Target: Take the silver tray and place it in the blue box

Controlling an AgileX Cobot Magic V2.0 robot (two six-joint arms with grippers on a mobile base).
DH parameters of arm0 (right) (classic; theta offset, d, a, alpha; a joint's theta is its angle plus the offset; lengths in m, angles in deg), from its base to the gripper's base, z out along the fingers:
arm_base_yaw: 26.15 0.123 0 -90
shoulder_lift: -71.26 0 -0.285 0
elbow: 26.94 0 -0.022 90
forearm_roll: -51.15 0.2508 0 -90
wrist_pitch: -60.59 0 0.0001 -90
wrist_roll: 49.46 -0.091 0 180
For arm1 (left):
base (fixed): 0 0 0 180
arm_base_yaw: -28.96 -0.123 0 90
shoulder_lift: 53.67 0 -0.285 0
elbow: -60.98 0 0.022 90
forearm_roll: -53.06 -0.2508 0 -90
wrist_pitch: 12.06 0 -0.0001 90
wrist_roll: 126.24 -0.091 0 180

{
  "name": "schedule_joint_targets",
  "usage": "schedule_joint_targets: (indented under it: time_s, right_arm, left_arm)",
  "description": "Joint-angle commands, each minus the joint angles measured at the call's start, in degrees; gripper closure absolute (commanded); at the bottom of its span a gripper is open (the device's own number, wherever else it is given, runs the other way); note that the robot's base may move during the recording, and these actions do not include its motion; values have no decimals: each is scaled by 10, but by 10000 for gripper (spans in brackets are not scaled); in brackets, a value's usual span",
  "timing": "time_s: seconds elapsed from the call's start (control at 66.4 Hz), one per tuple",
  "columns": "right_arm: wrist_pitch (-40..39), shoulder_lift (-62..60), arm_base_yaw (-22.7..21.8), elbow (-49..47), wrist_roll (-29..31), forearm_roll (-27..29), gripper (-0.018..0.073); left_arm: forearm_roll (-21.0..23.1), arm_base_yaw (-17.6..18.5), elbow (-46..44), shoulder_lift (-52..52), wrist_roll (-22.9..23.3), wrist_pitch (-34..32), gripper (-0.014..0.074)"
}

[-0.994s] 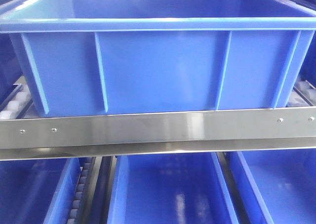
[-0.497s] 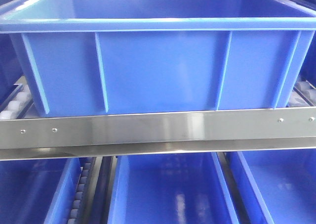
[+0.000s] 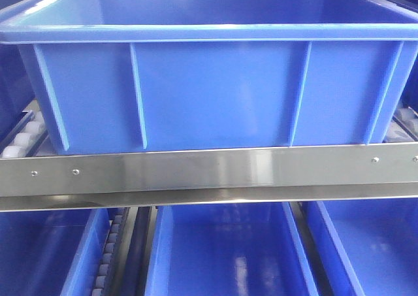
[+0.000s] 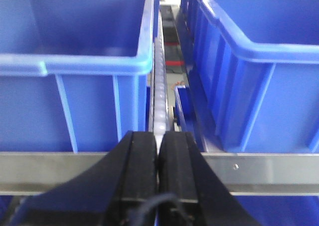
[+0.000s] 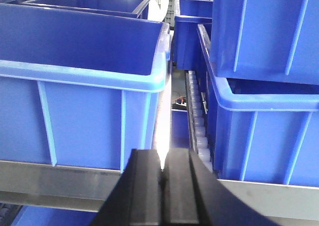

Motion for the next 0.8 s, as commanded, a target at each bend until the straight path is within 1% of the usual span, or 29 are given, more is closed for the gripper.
schedule_joint_targets:
  time_s: [0.0, 0.136, 0.256, 0.301, 0.347, 0.407, 0.542, 0.783]
  right_arm:
    - [-56, -12, -4, -10, 0, -8, 510]
    - [-56, -12, -4, -10, 0, -8, 510]
    - [-56, -12, -4, -10, 0, -8, 510]
    - [-56, -12, -4, -10, 0, -8, 510]
    - [-56, -12, -4, -10, 0, -8, 510]
    - [-56, -12, -4, -10, 0, -8, 510]
    - [-56, -12, -4, -10, 0, -8, 510]
    - [-56, -12, -4, -10, 0, -8, 510]
  left_arm:
    - [-11, 0, 10, -10, 14, -35, 602]
    - [-14, 0, 10, -10, 14, -52, 602]
    - [-14, 0, 10, -10, 13, -54, 602]
    - [-14, 0, 10, -10, 13, -73, 602]
    - [-14, 0, 10, -10, 13, -109, 602]
    - [-14, 0, 10, -10, 13, -128, 602]
    - [-14, 0, 10, -10, 13, -111, 602]
    - [-14, 0, 10, -10, 13, -110, 602]
